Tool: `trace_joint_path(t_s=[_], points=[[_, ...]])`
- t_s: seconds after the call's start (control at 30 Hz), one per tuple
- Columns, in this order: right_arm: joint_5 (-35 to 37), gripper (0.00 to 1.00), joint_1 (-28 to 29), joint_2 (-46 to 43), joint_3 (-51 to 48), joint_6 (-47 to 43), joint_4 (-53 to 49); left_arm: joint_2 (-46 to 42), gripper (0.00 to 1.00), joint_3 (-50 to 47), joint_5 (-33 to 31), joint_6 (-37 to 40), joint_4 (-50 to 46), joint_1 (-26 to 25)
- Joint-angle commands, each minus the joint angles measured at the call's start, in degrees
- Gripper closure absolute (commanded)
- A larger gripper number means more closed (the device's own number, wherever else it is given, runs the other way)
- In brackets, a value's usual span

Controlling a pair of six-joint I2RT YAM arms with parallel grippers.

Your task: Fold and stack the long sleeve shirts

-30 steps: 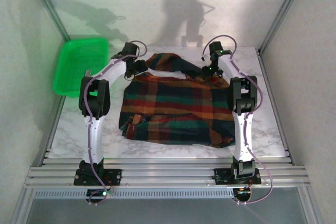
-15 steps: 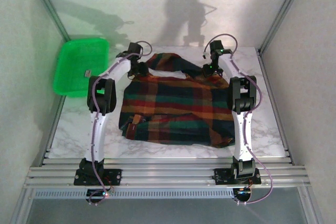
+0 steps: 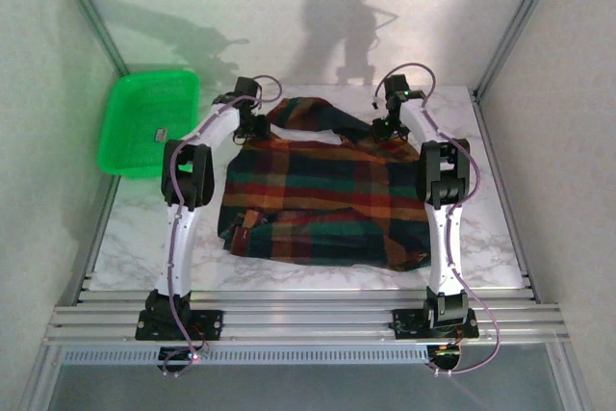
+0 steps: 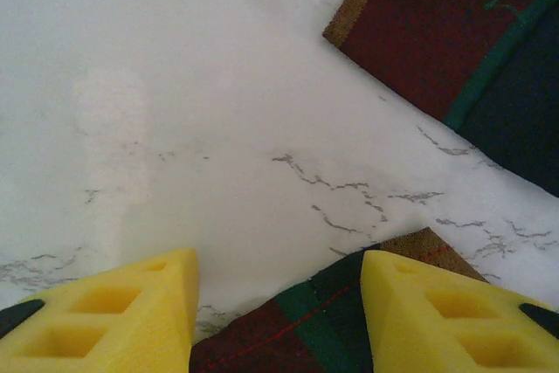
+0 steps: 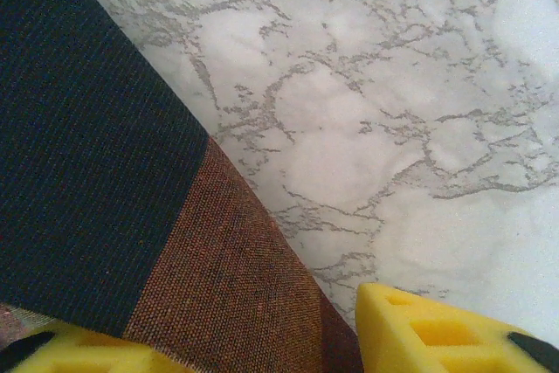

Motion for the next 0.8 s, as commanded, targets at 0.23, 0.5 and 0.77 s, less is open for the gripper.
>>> trace_joint_path(t_s=[0.23,0.5,0.77], points=[[1.24,0.51,0.45,0.54,1.43,0.89,-2.10,-2.68,0.34,-0.91,2.34,-1.07,1.25,-0.93],[1.15,0.51,0.59,0.27,0.91,1.06,-2.27,-1.09,0.41,3.32,3.86,-1.22,-2.13,-1.32],[0.89,0.51,0.59,0.27,1.17,1.05,-2.39,-0.86,0.51,1.35,0.69,1.28,-4.81,-2.33]])
